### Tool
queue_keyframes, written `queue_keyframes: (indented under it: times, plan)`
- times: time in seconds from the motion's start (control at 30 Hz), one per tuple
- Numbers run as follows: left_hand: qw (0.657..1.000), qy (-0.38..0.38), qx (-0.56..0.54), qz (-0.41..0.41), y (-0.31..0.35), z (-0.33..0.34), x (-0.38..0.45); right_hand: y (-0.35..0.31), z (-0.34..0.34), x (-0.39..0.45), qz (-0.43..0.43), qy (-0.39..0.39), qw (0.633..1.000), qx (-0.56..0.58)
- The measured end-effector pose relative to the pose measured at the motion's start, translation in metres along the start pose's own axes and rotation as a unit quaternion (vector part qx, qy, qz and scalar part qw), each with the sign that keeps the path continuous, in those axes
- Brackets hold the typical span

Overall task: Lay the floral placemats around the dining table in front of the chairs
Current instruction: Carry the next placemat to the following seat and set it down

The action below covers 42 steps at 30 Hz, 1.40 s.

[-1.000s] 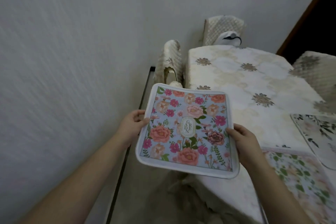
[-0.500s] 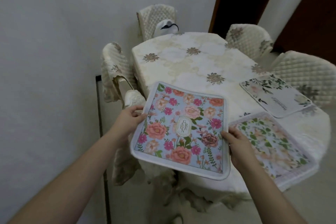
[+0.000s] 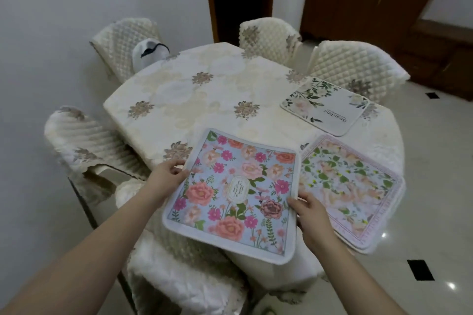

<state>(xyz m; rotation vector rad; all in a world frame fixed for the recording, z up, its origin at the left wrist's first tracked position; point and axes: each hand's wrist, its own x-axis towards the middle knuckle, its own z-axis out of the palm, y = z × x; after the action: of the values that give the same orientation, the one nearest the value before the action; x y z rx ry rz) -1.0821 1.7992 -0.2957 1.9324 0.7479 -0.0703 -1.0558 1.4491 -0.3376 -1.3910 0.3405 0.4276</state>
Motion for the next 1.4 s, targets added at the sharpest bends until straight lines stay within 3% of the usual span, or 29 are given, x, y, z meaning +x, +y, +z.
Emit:
queue_keyframes:
  times: [0.17,0.33,0.6,0.97,1.4]
  plan:
    - [0.996,-0.035,0.062,0.062,0.002,0.013,0.051,0.028,0.012,0.001,0.001,0.076,0.997,0.032]
    - [0.987,-0.133,0.042,0.077,0.001,0.020,0.094,0.038,0.034,-0.012,-0.012,0.172,0.984,0.053]
    - [0.971,-0.207,0.033,0.112,0.014,0.024,0.122,0.044,0.060,-0.036,-0.038,0.266,0.959,0.088]
    - [0.961,-0.261,0.025,0.090,0.012,0.046,0.125,0.074,0.052,-0.029,-0.020,0.298,0.948,0.111]
    - [0.955,-0.293,0.018,0.048,-0.017,0.041,0.184,0.080,0.091,0.007,0.013,0.340,0.938,0.069]
